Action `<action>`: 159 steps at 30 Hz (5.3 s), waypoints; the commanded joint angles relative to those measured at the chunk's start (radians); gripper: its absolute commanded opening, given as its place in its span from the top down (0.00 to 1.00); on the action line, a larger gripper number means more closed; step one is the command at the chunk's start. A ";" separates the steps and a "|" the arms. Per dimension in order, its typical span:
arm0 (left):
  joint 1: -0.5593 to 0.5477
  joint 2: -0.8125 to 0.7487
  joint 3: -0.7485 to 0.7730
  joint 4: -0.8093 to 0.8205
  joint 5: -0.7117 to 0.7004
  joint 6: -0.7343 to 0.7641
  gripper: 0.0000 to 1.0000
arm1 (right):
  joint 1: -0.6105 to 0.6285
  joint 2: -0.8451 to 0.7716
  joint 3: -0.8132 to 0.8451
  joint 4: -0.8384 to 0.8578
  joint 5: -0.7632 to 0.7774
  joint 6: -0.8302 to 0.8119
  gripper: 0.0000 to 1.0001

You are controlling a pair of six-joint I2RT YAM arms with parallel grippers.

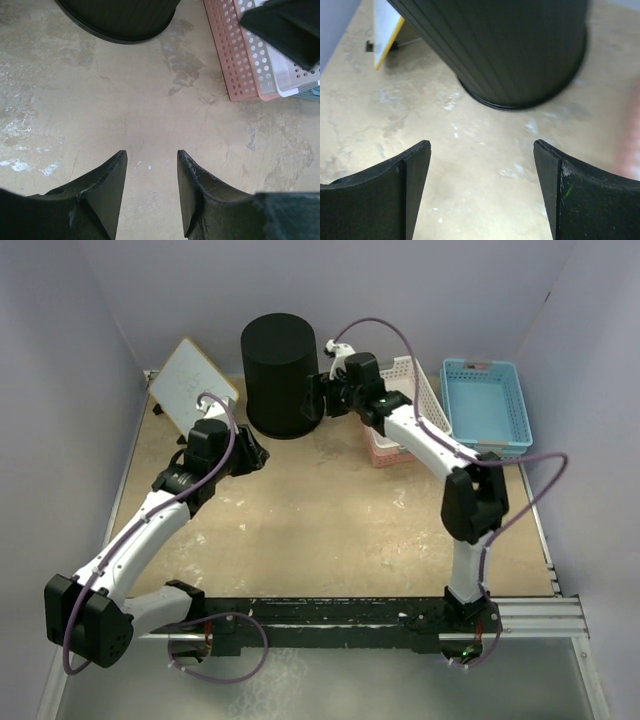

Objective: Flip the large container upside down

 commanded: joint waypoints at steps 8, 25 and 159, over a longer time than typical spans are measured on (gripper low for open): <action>-0.006 0.016 0.006 0.112 -0.008 0.007 0.50 | -0.177 -0.140 -0.100 -0.268 0.310 -0.071 0.39; -0.010 0.040 0.015 0.093 -0.009 0.004 0.47 | -0.180 -0.121 -0.085 -0.267 0.297 -0.062 0.51; -0.016 -0.086 0.374 -0.119 -0.335 0.112 0.54 | 0.290 -0.103 -0.389 0.018 -0.438 0.282 0.40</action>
